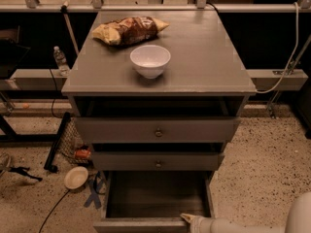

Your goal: Open bottom drawer

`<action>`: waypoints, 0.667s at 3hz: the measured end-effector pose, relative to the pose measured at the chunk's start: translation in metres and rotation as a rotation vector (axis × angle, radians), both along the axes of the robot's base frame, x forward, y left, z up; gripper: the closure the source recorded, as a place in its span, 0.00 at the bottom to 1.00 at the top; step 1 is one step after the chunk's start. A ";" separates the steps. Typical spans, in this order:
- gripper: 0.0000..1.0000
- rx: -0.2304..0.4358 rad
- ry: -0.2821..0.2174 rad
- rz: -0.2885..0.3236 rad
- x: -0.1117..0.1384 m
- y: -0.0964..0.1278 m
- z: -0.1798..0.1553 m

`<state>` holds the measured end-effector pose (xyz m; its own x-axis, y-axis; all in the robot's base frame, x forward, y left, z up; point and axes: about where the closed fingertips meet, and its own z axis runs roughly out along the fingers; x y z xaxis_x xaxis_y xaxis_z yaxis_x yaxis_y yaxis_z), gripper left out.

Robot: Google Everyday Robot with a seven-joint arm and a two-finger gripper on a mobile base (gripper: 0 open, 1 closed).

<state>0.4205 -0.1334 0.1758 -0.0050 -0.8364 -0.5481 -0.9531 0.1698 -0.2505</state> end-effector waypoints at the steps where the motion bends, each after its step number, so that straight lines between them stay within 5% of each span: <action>1: 0.00 0.001 0.001 0.001 0.000 0.001 0.000; 2: 0.00 0.001 0.001 0.001 0.000 0.001 0.000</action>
Offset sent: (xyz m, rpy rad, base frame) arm -0.0004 0.0007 -0.0003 0.0008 0.0008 0.0007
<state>0.4200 -0.1326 0.1754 -0.0048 -0.8359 -0.5488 -0.9535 0.1693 -0.2495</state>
